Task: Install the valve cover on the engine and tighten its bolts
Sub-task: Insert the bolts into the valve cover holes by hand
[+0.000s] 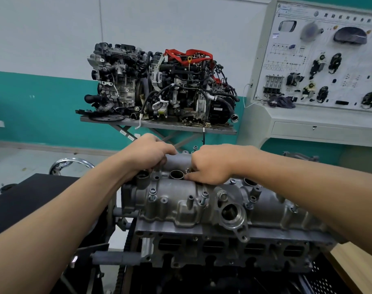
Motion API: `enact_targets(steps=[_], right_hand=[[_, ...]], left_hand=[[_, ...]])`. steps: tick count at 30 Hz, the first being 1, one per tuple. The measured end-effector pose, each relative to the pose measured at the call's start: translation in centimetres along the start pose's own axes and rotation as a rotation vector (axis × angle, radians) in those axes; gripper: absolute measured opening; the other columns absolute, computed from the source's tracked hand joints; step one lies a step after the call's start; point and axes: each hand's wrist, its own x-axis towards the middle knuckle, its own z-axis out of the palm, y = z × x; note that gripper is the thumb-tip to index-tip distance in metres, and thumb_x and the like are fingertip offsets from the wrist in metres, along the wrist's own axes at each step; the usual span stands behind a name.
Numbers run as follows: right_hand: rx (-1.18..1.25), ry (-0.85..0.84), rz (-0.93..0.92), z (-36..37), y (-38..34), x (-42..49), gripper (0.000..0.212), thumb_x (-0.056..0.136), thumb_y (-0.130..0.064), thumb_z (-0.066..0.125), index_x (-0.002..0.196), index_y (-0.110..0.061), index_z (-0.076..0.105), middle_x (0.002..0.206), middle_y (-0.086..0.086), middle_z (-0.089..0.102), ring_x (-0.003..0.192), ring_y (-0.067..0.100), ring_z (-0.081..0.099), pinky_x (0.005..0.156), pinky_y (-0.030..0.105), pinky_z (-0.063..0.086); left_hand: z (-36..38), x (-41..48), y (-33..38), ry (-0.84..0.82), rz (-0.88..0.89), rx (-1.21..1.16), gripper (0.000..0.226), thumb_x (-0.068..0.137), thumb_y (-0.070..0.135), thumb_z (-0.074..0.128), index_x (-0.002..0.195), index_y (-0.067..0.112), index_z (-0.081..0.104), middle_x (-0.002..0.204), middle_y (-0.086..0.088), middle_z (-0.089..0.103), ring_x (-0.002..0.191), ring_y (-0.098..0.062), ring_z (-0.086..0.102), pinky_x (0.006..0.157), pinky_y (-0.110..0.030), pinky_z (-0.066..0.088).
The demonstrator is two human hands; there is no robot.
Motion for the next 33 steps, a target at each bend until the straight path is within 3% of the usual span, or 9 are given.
enact_targets(steps=[4,9,12,15,19,23,26,28,33], right_hand=[[-0.016,-0.122,0.000,-1.0,-0.2,0.3,0.031,0.095,-0.033,0.053,0.077,-0.010,0.063,0.073,0.007,0.060,0.067,0.026,0.053,0.057,0.032,0.041],[-0.101,-0.144,0.031,-0.3,-0.9,0.8,0.039,0.103,-0.030,0.042,0.068,-0.016,0.052,0.070,0.004,0.052,0.062,0.019,0.047,0.056,0.032,0.037],[-0.056,-0.151,0.039,-0.8,-0.6,0.2,0.042,0.101,-0.037,0.045,0.064,-0.019,0.048,0.067,0.001,0.050,0.062,0.018,0.048,0.062,0.031,0.037],[-0.048,-0.170,0.023,-1.3,-0.5,0.1,0.033,0.098,-0.033,0.053,0.077,-0.009,0.062,0.072,0.006,0.057,0.069,0.027,0.052,0.062,0.031,0.042],[-0.127,-0.188,0.009,-0.5,-1.0,0.0,0.031,0.104,-0.023,0.041,0.080,-0.011,0.059,0.071,0.005,0.053,0.067,0.025,0.049,0.055,0.031,0.038],[-0.014,-0.060,0.087,-0.4,-0.7,-0.5,0.042,0.102,-0.040,0.043,0.067,-0.018,0.049,0.068,0.000,0.050,0.069,0.025,0.053,0.056,0.032,0.042],[0.151,0.304,0.062,-1.4,-0.5,-0.7,0.044,0.088,-0.058,0.056,0.065,-0.023,0.049,0.067,-0.006,0.052,0.066,0.020,0.055,0.052,0.028,0.038],[0.284,0.581,-0.032,-1.9,-0.9,-0.6,0.032,0.081,-0.055,0.069,0.077,-0.024,0.061,0.072,-0.010,0.059,0.068,0.015,0.059,0.058,0.031,0.048],[0.244,0.683,-0.196,-1.2,-2.3,0.7,0.021,0.086,-0.029,0.071,0.104,-0.018,0.071,0.084,-0.002,0.070,0.077,0.018,0.059,0.070,0.038,0.053]], left_hand=[[-0.1,-0.2,0.1,0.003,-0.014,0.001,0.040,0.088,0.024,0.067,0.053,0.015,0.050,0.042,0.003,0.048,0.032,-0.010,0.037,0.039,-0.018,0.030],[0.0,-0.4,0.4,0.042,-0.057,-0.055,0.029,0.087,0.014,0.058,0.059,0.011,0.054,0.046,-0.002,0.052,0.031,-0.011,0.035,0.036,-0.018,0.029],[0.1,-0.5,0.6,0.049,-0.082,-0.170,0.020,0.091,0.003,0.049,0.073,0.006,0.059,0.053,-0.006,0.056,0.032,-0.010,0.037,0.033,-0.017,0.028],[-0.1,-0.8,0.6,0.027,-0.068,-0.199,0.018,0.096,-0.004,0.045,0.092,0.007,0.059,0.056,-0.006,0.064,0.034,-0.009,0.043,0.033,-0.018,0.032],[-0.2,-1.2,0.8,-0.018,-0.044,-0.358,0.010,0.099,-0.004,0.052,0.102,0.006,0.057,0.073,-0.009,0.077,0.045,-0.011,0.060,0.039,-0.020,0.044],[-0.6,-1.4,0.6,-0.057,-0.010,-0.451,0.007,0.101,0.005,0.059,0.105,0.009,0.063,0.094,-0.005,0.081,0.068,-0.015,0.074,0.053,-0.029,0.060],[-0.8,-1.4,0.2,-0.021,0.010,-0.537,0.011,0.097,0.004,0.063,0.104,0.011,0.067,0.091,-0.005,0.081,0.055,-0.009,0.067,0.047,-0.020,0.052],[-1.0,-1.4,-0.1,0.041,-0.029,-0.680,0.013,0.096,0.000,0.062,0.105,0.007,0.068,0.078,-0.005,0.079,0.050,-0.006,0.062,0.046,-0.017,0.051],[-1.7,-1.5,-0.3,0.074,-0.103,-0.941,0.016,0.097,-0.006,0.056,0.109,-0.001,0.064,0.078,-0.013,0.067,0.053,-0.011,0.065,0.052,-0.019,0.057]])
